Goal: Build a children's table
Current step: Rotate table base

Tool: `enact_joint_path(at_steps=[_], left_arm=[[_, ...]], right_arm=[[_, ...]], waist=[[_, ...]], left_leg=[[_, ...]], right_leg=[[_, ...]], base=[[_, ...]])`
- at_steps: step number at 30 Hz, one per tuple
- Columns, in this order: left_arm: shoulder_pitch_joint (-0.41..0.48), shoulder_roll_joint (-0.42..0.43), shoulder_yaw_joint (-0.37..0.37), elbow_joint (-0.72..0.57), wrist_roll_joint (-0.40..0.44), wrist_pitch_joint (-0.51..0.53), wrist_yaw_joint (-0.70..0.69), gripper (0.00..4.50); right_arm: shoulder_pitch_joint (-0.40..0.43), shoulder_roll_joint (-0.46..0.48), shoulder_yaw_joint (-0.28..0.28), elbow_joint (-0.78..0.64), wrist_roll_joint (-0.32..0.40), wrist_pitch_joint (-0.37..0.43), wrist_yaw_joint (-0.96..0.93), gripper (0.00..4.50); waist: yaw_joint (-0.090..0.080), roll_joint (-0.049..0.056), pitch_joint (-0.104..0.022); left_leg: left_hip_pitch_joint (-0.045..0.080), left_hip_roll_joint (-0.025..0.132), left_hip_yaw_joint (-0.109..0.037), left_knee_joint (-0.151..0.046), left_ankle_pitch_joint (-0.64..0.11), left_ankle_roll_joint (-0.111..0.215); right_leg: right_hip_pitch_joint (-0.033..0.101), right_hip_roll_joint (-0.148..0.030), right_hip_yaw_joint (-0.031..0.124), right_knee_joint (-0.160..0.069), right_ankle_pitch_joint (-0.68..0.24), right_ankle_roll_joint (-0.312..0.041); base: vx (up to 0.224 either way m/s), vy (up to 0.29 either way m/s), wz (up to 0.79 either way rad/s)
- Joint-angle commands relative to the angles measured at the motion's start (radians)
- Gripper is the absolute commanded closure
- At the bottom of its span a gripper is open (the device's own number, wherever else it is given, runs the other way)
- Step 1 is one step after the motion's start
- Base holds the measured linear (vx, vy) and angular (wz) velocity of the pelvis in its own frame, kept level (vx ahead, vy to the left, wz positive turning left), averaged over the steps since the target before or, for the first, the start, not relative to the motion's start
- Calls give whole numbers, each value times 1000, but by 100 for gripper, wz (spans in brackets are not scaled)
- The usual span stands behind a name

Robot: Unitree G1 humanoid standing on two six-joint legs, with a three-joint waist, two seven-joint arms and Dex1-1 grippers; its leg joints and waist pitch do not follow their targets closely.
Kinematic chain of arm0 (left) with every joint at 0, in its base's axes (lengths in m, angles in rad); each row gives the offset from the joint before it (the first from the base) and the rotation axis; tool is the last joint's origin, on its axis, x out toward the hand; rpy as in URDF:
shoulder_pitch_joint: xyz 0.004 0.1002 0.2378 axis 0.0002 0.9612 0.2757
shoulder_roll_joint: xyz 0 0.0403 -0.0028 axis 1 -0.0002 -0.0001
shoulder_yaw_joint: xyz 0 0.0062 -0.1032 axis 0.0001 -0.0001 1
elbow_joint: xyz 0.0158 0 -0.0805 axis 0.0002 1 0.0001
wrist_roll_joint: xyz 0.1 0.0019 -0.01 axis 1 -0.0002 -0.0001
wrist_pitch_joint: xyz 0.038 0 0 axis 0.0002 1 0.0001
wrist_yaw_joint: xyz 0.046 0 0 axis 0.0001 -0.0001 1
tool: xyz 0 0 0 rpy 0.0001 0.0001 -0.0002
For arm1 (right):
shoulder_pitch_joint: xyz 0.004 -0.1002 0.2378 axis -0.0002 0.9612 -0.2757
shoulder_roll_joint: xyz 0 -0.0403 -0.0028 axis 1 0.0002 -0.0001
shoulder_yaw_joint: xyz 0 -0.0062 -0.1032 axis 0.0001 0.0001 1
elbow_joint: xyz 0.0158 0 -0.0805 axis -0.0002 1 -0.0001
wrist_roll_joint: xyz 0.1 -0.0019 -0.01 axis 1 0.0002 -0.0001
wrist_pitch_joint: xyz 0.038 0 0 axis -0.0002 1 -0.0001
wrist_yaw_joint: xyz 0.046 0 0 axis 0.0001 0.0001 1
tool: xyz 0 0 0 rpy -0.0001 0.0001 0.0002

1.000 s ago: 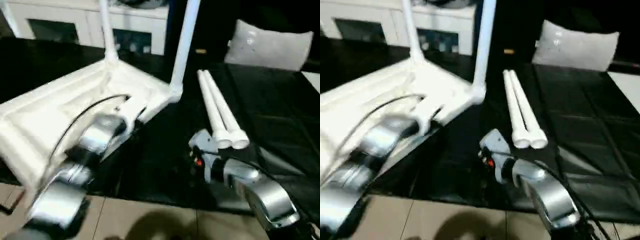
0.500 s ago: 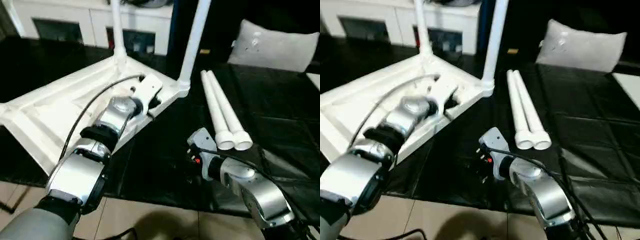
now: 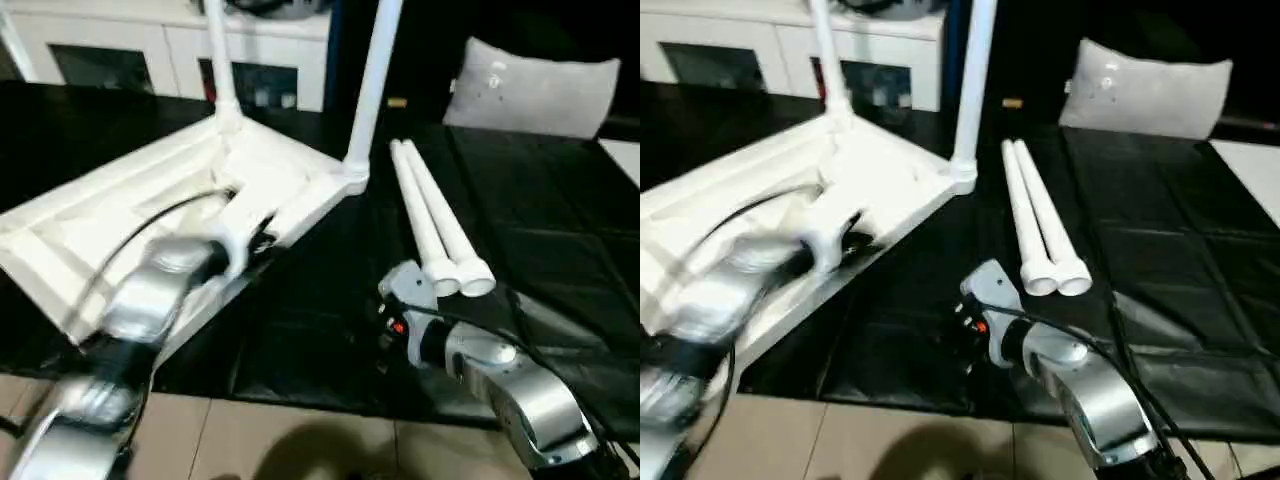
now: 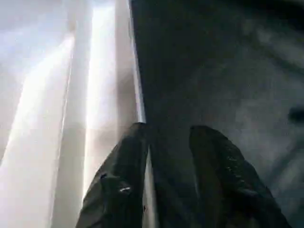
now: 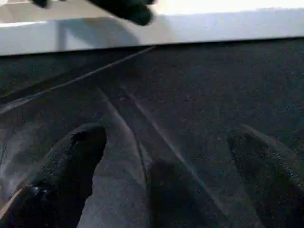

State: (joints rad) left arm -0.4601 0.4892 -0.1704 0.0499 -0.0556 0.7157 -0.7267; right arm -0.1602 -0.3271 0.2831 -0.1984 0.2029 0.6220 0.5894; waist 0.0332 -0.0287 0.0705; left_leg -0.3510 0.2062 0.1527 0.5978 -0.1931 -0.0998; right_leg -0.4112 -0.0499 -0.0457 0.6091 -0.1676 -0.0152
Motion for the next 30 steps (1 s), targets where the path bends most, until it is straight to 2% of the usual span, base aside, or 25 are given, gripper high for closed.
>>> enact_joint_path(at_steps=[1,3,5,6,7,10,12,14,16,18,21,24,30], left_arm=[[27,20,22,-87,-39,83,-17,254],[51,28,39,-127,-51,127,-12,245],[84,50,59,-193,-74,208,-11,229],[94,64,60,-208,-72,227,-11,211],[102,76,59,-224,-67,247,-11,211],[130,132,42,-267,-30,288,-3,211],[139,145,40,-275,-25,298,6,211],[143,146,48,-269,-10,295,29,239],[142,152,49,-259,11,282,51,247],[139,160,55,-271,-4,306,70,267],[141,168,50,-279,-9,319,66,288],[152,170,47,-280,-11,326,61,326],[178,156,49,-276,-39,329,60,371]], right_arm=[[-5,-9,1,-28,8,15,10,0],[-5,-10,6,-31,6,17,14,0],[-4,-11,11,-35,6,20,16,0],[-4,-14,12,-37,5,21,16,0],[-4,-16,14,-38,4,23,16,0],[-2,-22,15,-43,3,28,20,0],[-1,-23,17,-45,2,29,23,0],[1,-24,19,-49,2,31,24,0],[4,-24,22,-53,2,33,26,0],[7,-28,28,-57,4,36,29,0],[7,-29,31,-56,2,35,32,0],[5,-28,34,-53,-2,33,32,0],[2,-33,35,-49,-4,31,33,0]], waist=[[-7,12,-51],[-6,15,-49],[-8,15,-47],[-9,16,-48],[-11,15,-47],[-15,17,-46],[-19,16,-46],[-25,16,-46],[-27,18,-49],[-27,16,-49],[-28,17,-49],[-28,18,-47],[-30,17,-47]], left_leg=[[0,12,5,-77,-277,-8],[4,9,5,-75,-295,-6],[2,9,3,-77,-304,-9],[3,8,3,-77,-307,-9],[1,7,2,-77,-311,-6],[-4,6,0,-79,-305,-4],[-2,3,0,-77,-309,-1],[-3,3,0,-76,-306,1],[-4,5,0,-75,-293,4],[-8,5,0,-76,-281,4],[-8,5,1,-76,-279,4],[-8,5,1,-76,-288,3],[-7,4,0,-76,-299,3]], right_leg=[[45,-57,40,-84,-370,-154],[39,-58,40,-93,-431,-131],[39,-58,39,-94,-460,-115],[37,-57,38,-95,-466,-110],[36,-55,38,-97,-481,-95],[37,-53,37,-98,-481,-85],[34,-51,37,-98,-483,-82],[34,-51,36,-100,-487,-81],[33,-51,37,-99,-459,-91],[36,-51,38,-94,-427,-102],[35,-52,38,-93,-419,-111],[34,-53,38,-96,-439,-105],[31,-54,38,-100,-470,-94]], base=[[0,0,0],[0,0,0],[0,0,0],[0,0,0],[0,0,0],[0,0,0],[0,0,0],[0,0,0],[0,0,0],[0,0,0],[0,0,0],[0,0,0],[0,0,0]])
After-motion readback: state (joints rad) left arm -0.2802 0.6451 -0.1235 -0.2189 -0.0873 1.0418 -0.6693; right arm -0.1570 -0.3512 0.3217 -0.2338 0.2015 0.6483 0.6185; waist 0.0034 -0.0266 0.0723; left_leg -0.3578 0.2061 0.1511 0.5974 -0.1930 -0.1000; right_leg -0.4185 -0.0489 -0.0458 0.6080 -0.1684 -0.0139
